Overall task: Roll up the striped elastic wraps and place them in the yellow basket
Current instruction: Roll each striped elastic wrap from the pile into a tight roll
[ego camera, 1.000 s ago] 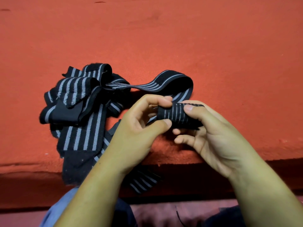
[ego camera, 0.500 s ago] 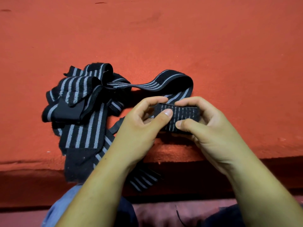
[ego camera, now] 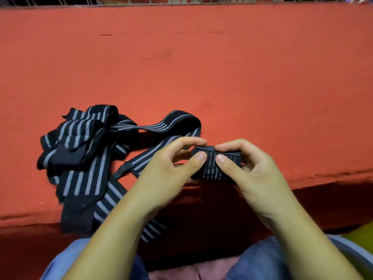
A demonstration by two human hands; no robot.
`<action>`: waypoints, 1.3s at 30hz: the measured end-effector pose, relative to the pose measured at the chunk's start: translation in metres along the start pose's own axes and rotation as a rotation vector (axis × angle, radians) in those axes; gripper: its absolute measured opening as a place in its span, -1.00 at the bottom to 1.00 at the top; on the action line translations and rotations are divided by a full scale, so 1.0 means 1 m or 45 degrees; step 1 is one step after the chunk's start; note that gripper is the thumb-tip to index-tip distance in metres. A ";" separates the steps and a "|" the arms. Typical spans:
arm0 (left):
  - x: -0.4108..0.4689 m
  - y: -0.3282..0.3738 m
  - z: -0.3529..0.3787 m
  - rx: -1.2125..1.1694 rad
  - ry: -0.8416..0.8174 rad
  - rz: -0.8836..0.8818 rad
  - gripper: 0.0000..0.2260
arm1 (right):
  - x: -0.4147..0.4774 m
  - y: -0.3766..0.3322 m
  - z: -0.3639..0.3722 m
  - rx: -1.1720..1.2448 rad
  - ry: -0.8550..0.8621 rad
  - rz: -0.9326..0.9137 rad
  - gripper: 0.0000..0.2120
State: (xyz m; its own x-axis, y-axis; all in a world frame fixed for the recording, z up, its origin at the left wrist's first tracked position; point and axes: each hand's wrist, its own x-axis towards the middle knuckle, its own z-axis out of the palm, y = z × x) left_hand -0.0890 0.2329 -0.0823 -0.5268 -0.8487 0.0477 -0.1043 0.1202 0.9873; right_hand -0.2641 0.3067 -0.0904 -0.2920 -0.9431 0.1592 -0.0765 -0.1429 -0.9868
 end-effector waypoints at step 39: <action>-0.013 0.061 0.272 0.602 -0.577 0.579 -0.69 | -0.141 -0.065 -0.415 -1.736 0.006 1.489 -0.75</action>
State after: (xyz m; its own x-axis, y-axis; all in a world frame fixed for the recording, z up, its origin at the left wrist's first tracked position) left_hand -0.3183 0.3918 -0.0641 -0.8849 -0.3841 0.2637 -0.0899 0.6962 0.7122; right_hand -0.6135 0.5734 -0.0358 -0.7679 -0.3621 -0.5284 -0.5001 0.8544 0.1413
